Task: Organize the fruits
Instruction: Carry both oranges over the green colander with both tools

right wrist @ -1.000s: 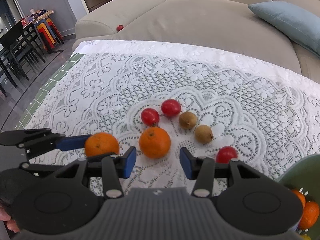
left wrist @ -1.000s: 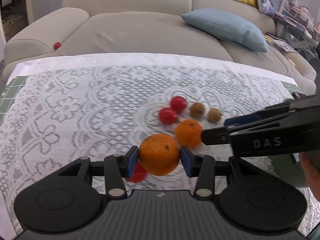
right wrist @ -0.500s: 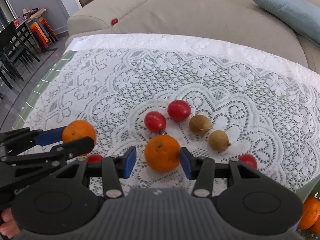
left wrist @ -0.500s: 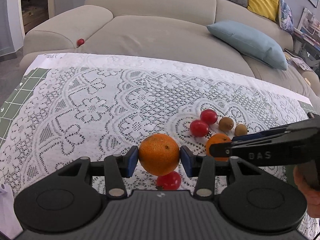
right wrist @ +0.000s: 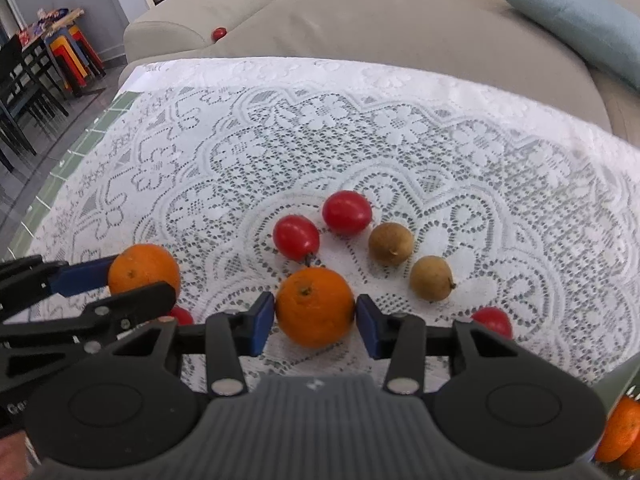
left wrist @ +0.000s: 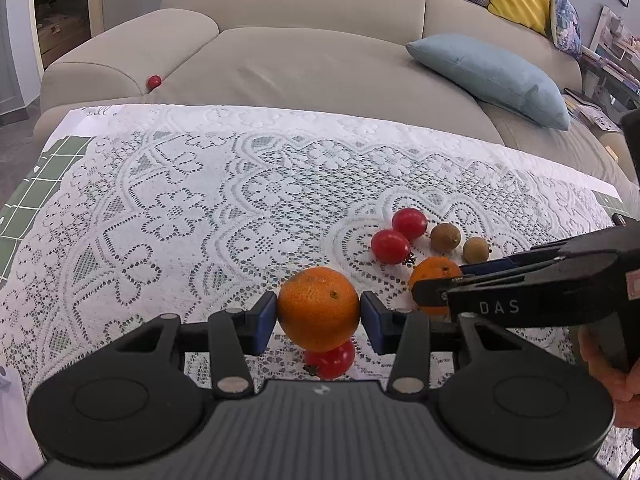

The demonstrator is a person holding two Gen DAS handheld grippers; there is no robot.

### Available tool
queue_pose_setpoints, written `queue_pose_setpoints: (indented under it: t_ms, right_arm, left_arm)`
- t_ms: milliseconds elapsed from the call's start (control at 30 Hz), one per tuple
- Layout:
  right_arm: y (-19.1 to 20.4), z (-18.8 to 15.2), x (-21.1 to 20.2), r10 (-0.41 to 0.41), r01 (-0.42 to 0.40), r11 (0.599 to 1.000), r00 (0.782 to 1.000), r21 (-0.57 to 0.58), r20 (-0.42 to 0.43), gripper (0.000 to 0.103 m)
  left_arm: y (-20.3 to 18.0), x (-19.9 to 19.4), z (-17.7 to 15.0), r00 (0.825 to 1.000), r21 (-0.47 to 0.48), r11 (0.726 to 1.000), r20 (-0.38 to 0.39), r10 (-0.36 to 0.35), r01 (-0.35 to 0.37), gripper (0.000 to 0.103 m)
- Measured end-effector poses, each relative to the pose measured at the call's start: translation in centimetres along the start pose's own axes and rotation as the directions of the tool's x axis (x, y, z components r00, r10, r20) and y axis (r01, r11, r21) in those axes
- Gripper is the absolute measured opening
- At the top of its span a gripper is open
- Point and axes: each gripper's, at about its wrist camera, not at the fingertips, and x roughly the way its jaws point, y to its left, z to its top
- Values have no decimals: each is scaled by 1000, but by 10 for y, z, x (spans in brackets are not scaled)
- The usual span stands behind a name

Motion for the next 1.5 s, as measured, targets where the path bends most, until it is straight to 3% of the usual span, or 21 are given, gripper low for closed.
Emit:
queue_pose_setpoints:
  t_ms: [267,600,833,1067,1500]
  right_arm:
    - [-2,-12,-43,45,-44,999,998,-25,41,42]
    - [-33,-43,-128,35,-31,999,992,-35,125,42]
    - [-69,-67,-161,-35,35,999,993,-4,116,42]
    - [-107,-86,-175,-113,109,993,990,48,89,42]
    - [-141,-109,-181,-183,182,982,983,43,12,42]
  left_arm:
    - [-11,-14,0,1000,9,1000,10,-22,22,52]
    - [-60,-42,3,991,89,988,44,-127,123,52]
    - [-114,-51,4,972,182,958,26,-232,223,52]
    - [-166,-50,0,961,274,924,-4,-278,268,52]
    - [-220,-36,-10,937,364,864,-102,-334,347,51]
